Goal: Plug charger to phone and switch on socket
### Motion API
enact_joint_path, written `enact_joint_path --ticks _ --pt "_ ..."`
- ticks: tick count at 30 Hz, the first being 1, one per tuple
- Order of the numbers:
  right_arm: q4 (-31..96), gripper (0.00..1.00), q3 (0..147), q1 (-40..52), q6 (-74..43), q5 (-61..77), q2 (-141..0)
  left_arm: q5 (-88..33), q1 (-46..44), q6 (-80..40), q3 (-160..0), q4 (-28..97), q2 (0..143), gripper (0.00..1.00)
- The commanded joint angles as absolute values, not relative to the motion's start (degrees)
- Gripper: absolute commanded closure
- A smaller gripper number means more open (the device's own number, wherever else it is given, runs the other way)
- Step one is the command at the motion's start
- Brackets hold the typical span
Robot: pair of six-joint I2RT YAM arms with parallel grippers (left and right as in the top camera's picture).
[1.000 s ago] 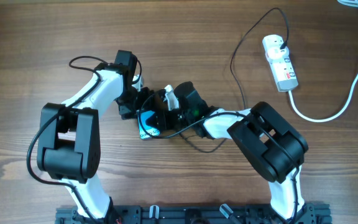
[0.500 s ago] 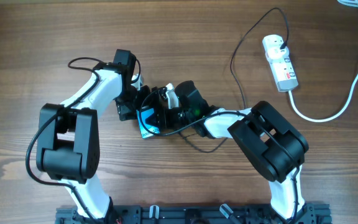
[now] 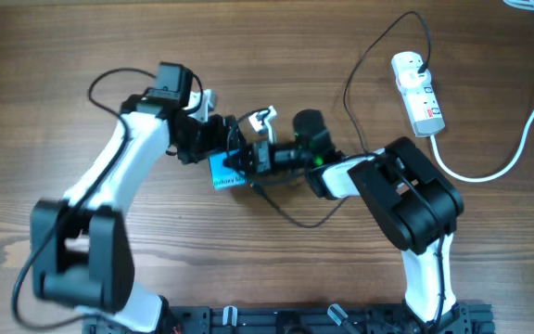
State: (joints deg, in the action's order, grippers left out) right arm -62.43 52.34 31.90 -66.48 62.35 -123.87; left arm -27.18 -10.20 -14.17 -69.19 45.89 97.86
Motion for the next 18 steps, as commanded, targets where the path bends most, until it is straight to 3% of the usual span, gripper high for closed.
enact_joint_path --ticks 1,8,10,14,18 --pt "-74.98 0.96 54.85 33.12 -83.53 70.83 -122.67 -41.87 -12.34 -12.19 -68.38 45.45 92.49 0.18" --pt "-87.13 0.96 54.85 33.12 -93.89 74.59 -122.67 -50.5 -12.34 -12.45 -68.38 38.79 85.27 0.26" --pt "-87.46 0.96 54.85 33.12 -93.84 75.72 -122.67 -50.54 -12.34 -12.43 -68.38 38.52 84.18 0.32" --pt "-87.44 0.96 54.85 32.21 -93.19 75.66 -122.67 -50.57 -12.34 -12.45 -68.38 38.89 83.77 0.58" --pt "-87.44 0.96 54.85 29.91 -93.06 75.96 -122.67 -50.54 -12.34 -12.43 -68.38 39.62 83.77 0.62"
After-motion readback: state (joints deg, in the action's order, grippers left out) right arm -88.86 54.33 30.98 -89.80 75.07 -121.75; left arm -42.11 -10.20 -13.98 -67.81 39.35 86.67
